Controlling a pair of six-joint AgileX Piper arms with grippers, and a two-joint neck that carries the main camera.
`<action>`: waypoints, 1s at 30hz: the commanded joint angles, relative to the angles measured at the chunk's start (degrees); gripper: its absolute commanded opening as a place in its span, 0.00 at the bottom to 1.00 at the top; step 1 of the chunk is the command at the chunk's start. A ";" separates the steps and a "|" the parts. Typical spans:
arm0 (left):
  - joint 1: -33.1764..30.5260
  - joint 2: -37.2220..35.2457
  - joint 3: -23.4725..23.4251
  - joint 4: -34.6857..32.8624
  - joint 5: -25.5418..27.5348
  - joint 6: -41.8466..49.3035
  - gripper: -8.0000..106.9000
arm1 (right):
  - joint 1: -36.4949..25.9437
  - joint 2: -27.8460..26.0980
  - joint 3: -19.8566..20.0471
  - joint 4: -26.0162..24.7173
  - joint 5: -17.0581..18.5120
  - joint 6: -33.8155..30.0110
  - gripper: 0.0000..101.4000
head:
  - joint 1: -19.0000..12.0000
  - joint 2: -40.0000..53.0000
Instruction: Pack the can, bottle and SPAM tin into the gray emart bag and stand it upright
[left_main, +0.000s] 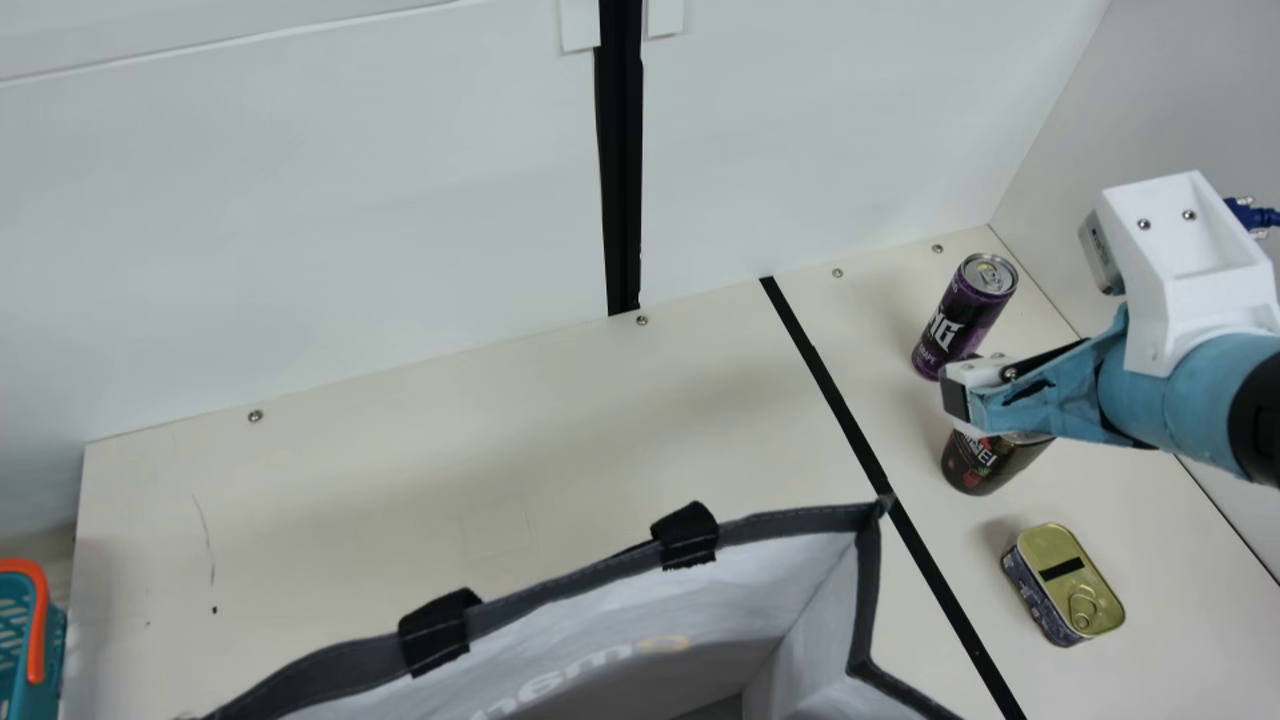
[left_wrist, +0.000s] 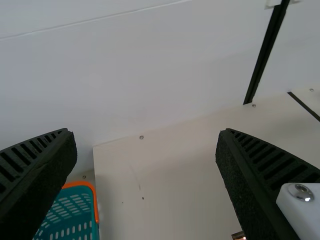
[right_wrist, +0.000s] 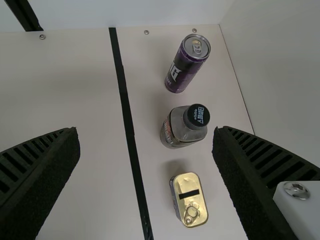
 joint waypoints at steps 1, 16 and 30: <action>0.01 0.68 -1.20 -1.99 0.20 1.94 0.85 | 0.00 0.00 0.00 0.00 0.00 0.00 0.94 | -1.30 -0.05; -2.33 6.21 -8.92 -10.95 1.79 12.24 0.85 | 0.00 0.00 0.00 0.00 0.00 0.00 0.94 | -1.30 -0.05; -8.60 10.21 -12.21 -16.58 4.34 20.35 0.85 | 0.00 0.00 0.00 0.00 0.00 0.00 0.94 | -1.30 -0.05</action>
